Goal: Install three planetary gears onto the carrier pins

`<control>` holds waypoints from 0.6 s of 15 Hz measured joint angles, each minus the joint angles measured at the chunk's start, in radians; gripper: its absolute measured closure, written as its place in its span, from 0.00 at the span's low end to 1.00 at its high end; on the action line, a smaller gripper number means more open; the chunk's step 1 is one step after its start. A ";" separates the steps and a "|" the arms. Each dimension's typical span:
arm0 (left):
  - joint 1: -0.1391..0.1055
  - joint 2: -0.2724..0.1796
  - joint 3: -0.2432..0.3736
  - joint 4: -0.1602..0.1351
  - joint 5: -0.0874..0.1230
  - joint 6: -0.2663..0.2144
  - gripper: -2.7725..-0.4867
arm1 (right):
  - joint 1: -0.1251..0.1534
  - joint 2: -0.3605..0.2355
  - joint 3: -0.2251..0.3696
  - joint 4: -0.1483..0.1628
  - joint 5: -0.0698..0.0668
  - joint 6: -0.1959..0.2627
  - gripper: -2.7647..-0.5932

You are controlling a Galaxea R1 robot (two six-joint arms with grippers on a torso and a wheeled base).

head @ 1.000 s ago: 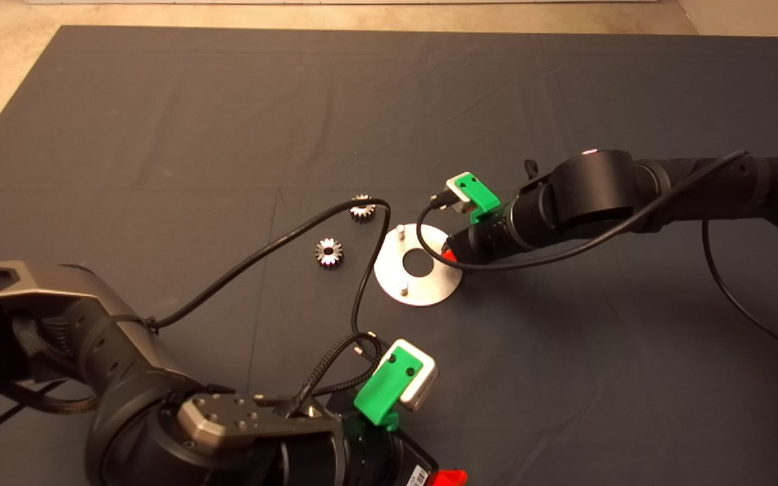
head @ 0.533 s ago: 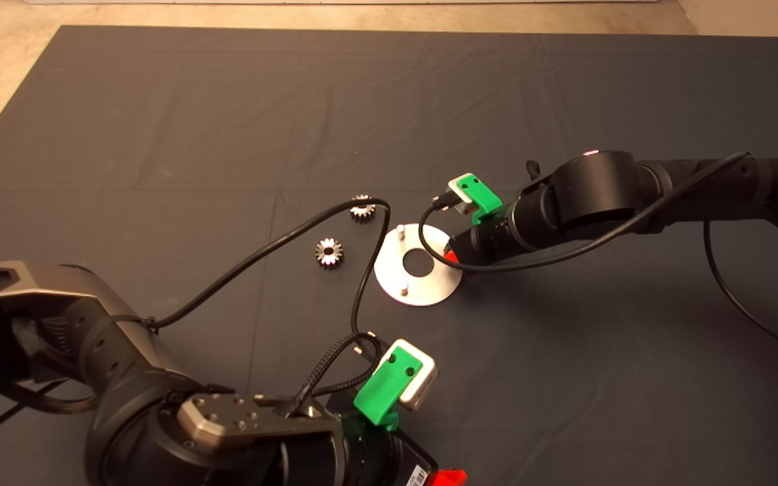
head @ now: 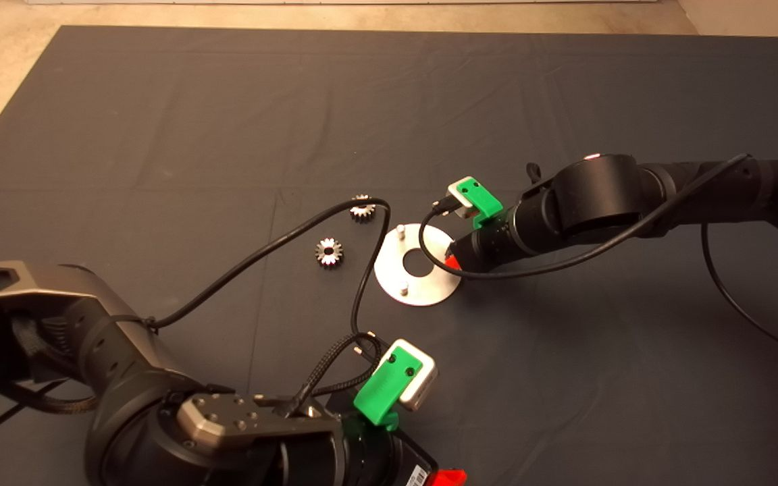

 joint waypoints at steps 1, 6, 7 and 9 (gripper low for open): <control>0.000 0.000 0.000 0.000 0.000 0.000 0.01 | 0.000 -0.003 0.000 0.000 -0.002 0.000 0.84; 0.000 0.000 0.000 0.000 0.000 0.000 0.01 | 0.000 -0.008 0.000 0.000 -0.005 0.000 0.84; 0.000 0.000 0.000 0.000 0.000 0.000 0.01 | 0.000 -0.008 0.000 0.000 -0.005 0.000 0.84; 0.000 0.000 0.000 0.000 0.000 0.000 0.01 | -0.001 -0.008 0.000 0.000 -0.005 0.000 0.84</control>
